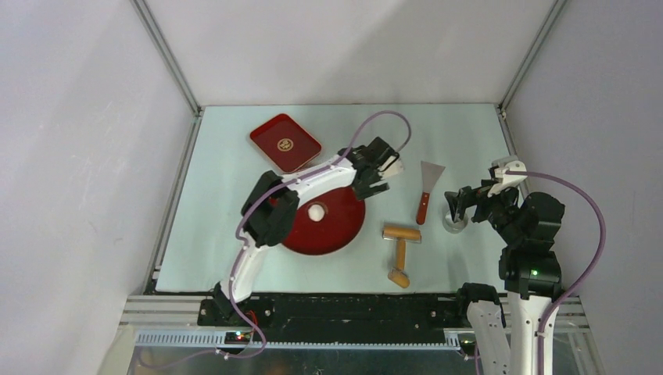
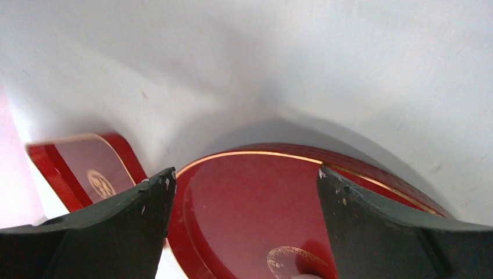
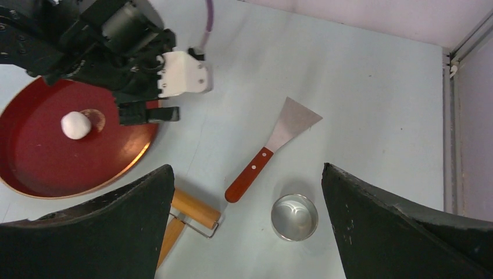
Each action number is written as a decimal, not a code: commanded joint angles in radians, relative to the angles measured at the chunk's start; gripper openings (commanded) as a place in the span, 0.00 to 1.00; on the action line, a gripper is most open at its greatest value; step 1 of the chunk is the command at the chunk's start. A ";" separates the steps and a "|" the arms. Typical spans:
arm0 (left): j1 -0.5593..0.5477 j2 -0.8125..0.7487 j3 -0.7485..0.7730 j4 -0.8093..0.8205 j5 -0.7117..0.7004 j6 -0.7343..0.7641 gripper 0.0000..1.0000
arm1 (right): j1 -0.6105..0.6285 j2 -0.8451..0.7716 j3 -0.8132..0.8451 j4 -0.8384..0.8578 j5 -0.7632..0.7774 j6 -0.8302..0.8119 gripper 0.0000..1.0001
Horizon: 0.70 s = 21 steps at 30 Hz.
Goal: Roll out the dumpling wrappers from the dough
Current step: Move the work surface to the center of the board.
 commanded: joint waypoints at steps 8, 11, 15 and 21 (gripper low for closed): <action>-0.021 -0.029 0.417 -0.014 -0.033 -0.036 1.00 | -0.024 0.000 -0.023 0.048 -0.056 -0.016 1.00; 0.012 -0.142 0.375 -0.013 0.026 -0.091 1.00 | -0.016 0.007 -0.023 0.047 -0.056 -0.020 1.00; 0.094 -0.293 0.235 -0.013 -0.036 -0.099 1.00 | 0.004 0.010 -0.023 0.043 -0.056 -0.027 1.00; 0.334 -0.376 -0.070 -0.012 -0.191 -0.127 1.00 | 0.041 0.012 -0.023 0.037 -0.060 -0.042 1.00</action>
